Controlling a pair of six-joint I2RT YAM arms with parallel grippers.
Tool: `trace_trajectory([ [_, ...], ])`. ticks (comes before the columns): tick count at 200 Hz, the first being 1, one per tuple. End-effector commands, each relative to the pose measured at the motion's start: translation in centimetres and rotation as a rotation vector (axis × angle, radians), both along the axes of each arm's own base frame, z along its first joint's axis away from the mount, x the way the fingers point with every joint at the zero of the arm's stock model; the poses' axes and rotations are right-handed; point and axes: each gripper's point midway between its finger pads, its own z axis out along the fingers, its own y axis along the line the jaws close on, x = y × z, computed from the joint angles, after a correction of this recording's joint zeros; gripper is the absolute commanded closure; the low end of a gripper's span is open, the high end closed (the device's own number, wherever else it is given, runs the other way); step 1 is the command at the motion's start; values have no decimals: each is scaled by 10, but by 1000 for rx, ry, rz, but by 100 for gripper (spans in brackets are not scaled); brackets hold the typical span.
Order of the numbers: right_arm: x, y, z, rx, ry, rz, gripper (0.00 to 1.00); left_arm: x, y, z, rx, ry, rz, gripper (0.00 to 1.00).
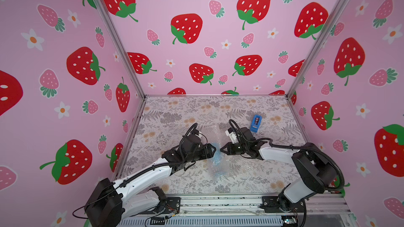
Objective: Wrap wine glasses in bubble wrap
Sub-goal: Wrap the wine glass in bubble wrap.
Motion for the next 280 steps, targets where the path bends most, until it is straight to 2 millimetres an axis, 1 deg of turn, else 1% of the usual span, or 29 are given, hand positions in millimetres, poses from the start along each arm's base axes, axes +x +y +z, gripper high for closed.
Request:
trace_trajectory([
  [1,0,-16,-10,-70,-15,-38,100,2,14,-24,68,13,22,11],
  [20,0,-17,-15,-79,-8,-42,100,2,10,-32,76,34,-5,7],
  [31,1,-16,-16,-75,-3,-40,100,1,4,-34,60,45,-21,4],
  [47,1,-13,-18,-64,7,-37,100,5,2,-37,41,50,-4,0],
  [51,1,-12,-19,-58,9,-37,100,2,-2,-38,20,64,-21,1],
  [57,1,-10,-19,-49,14,-37,100,4,-5,-37,0,62,-23,1],
  [102,3,-1,-24,3,40,-36,100,12,-15,-40,-65,69,-20,1],
  [153,6,6,-34,25,55,-44,100,15,-13,-45,-73,89,1,1],
  [187,8,14,-38,71,73,-60,100,17,-9,-44,-71,92,29,1],
  [228,5,11,-51,40,73,-67,100,21,0,-42,-76,95,101,1],
  [262,0,10,-56,16,66,-62,100,26,-6,-34,-107,94,106,1],
  [280,-3,9,-57,-1,59,-60,100,29,-7,-36,-104,124,118,1],
])
